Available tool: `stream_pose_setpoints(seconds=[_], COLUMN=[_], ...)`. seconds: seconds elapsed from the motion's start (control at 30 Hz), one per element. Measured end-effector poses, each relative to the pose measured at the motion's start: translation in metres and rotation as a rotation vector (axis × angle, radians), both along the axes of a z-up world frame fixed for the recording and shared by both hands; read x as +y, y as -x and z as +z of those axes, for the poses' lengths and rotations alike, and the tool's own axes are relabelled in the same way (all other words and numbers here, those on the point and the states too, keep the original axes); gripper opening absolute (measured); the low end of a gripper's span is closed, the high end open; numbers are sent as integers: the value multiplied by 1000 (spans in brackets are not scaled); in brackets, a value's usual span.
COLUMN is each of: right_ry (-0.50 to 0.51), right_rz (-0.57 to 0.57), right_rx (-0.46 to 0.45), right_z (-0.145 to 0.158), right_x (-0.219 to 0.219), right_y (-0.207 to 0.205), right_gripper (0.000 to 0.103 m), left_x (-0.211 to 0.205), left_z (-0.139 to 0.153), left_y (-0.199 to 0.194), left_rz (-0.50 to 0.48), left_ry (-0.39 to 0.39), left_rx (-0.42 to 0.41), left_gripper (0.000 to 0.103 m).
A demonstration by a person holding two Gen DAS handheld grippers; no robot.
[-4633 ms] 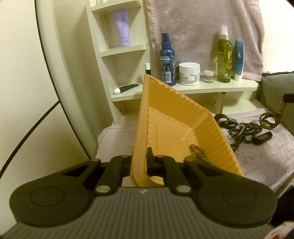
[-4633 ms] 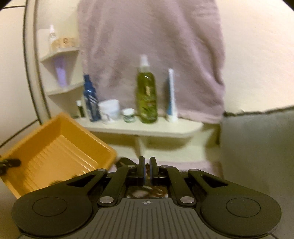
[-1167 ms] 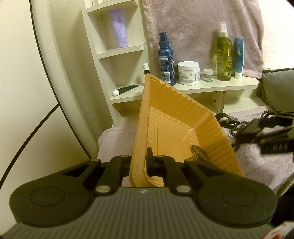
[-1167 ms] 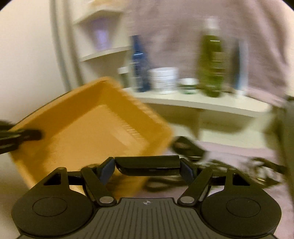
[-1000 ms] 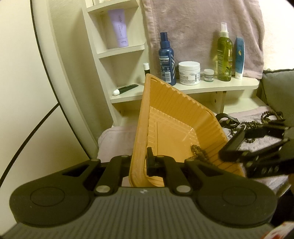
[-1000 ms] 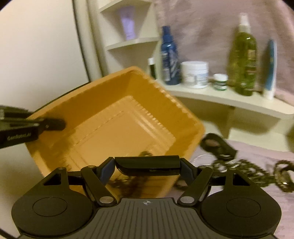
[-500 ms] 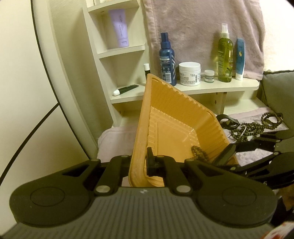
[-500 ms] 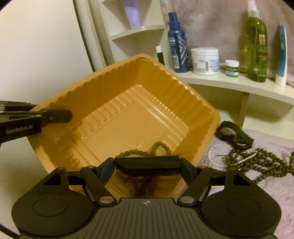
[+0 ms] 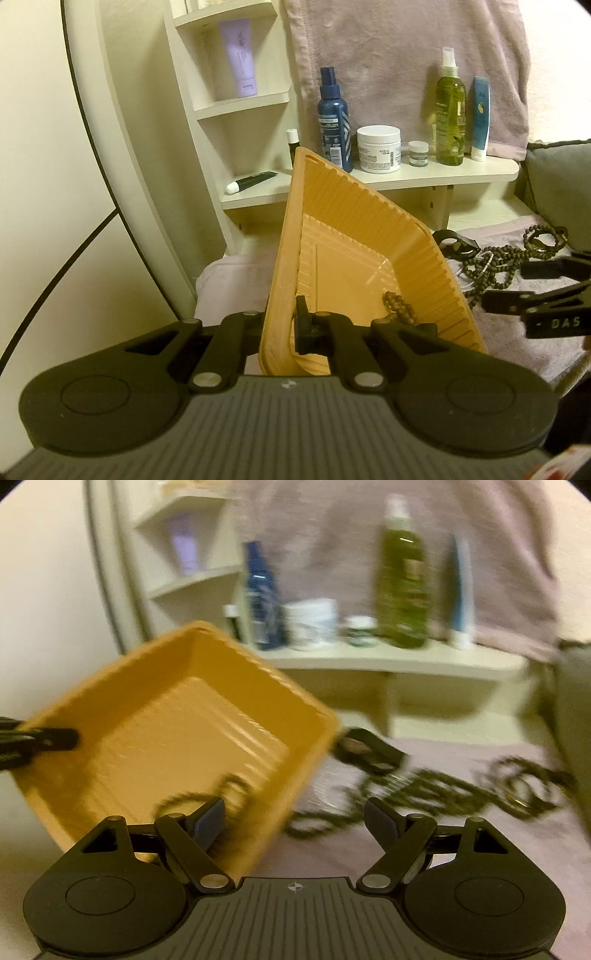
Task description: Organize jewelry
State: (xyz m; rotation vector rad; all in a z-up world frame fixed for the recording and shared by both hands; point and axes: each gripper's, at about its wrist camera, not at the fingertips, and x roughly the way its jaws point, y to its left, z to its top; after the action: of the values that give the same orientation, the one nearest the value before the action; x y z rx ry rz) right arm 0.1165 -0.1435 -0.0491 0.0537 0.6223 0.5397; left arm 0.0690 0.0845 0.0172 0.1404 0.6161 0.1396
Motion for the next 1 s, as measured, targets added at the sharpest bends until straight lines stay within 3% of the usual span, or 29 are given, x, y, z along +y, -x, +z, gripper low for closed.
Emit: stream_pose_setpoints(seconds=[0.27, 0.53, 0.83, 1.0], right_ry=[34, 48, 134, 242], right_rz=[-151, -167, -181, -167], right_rx=[46, 34, 2, -34], right_z=[-18, -20, -19, -26], right_x=[-45, -49, -46, -46], right_y=[-3, -14, -41, -57], right_gripper=[82, 81, 54, 47], left_x=[0, 1, 1, 2], left_z=[1, 0, 1, 0], left_y=[2, 0, 0, 0], left_rz=[0, 2, 3, 2], left_ry=[2, 0, 1, 2], left_rx=[2, 5, 4, 6], left_gripper=[6, 6, 6, 6])
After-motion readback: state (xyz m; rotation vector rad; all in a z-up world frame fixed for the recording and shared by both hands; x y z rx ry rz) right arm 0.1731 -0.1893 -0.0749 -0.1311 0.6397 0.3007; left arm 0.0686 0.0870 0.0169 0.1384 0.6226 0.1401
